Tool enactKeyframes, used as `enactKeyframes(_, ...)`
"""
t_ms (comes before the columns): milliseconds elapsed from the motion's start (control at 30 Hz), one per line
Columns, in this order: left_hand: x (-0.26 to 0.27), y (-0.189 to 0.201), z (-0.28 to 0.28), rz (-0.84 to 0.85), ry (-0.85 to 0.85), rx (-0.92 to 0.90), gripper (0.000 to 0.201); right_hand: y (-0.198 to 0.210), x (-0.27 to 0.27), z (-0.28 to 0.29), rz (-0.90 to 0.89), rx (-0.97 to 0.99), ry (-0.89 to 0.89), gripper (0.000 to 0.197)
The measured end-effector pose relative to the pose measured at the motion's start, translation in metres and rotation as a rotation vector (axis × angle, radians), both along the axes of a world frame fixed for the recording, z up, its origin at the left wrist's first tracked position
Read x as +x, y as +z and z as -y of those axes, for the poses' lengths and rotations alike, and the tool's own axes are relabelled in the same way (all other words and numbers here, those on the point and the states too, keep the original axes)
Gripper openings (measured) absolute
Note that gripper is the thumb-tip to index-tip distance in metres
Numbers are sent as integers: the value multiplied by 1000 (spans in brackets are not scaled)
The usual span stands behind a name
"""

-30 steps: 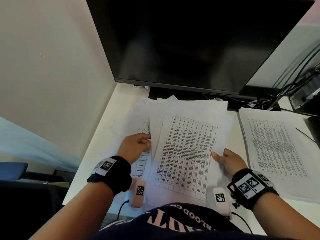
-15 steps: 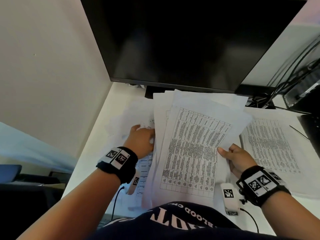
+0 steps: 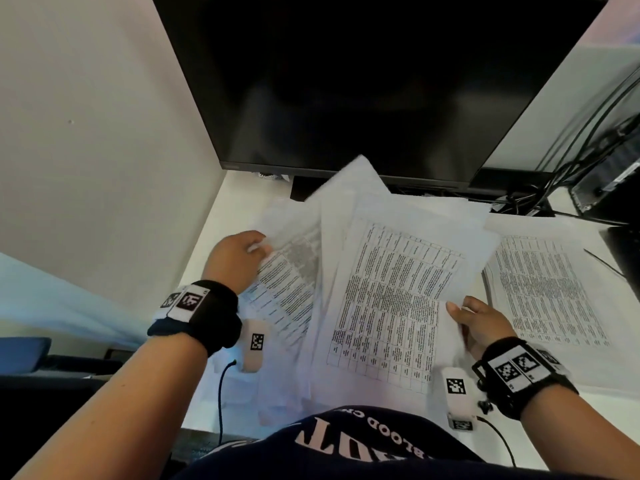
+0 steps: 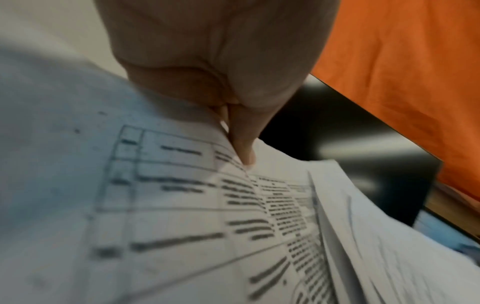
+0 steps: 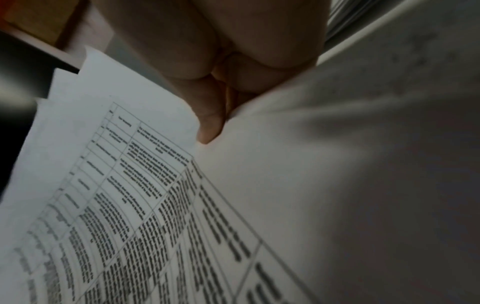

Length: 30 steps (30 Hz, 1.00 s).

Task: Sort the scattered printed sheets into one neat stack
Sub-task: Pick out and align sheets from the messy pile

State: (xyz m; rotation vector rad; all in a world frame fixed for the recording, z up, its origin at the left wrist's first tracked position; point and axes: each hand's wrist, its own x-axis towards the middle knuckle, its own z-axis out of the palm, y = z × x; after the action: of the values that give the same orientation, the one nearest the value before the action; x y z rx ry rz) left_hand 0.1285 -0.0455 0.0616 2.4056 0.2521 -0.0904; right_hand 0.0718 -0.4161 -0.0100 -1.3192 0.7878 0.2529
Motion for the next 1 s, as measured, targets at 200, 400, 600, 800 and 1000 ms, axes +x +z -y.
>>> enactKeyframes(200, -9, -21, -14, -101, 184, -365, 8, 13, 1, -13, -27, 45, -38, 30)
enactKeyframes(400, -40, -56, 18, -407, -76, -104, 28, -4, 12, -33, -132, -281, 220, 18)
enactKeyframes(600, -67, -60, 37, -610, 148, -500, 72, -1, 10, -55, -169, -604, 373, 48)
enactKeyframes(800, -64, -56, 49, -604, -166, -319, 58, 4, 11, -71, -176, -695, 594, 39)
enactKeyframes(1000, -60, -69, 46, -559, -221, -217, 41, 15, 10, -75, -184, -642, 700, 66)
